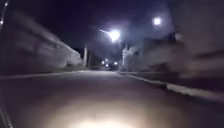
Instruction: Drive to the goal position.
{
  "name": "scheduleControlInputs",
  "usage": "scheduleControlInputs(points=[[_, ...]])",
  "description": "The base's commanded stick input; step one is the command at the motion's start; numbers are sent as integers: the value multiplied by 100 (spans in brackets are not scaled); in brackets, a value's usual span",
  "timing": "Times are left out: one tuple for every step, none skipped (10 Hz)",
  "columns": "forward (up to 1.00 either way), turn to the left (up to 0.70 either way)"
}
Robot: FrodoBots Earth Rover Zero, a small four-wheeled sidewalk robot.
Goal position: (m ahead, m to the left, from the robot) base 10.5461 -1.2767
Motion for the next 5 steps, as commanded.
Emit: scheduleControlInputs(points=[[70, 2], [70, 2], [70, 2], [70, 2], [70, 2]])
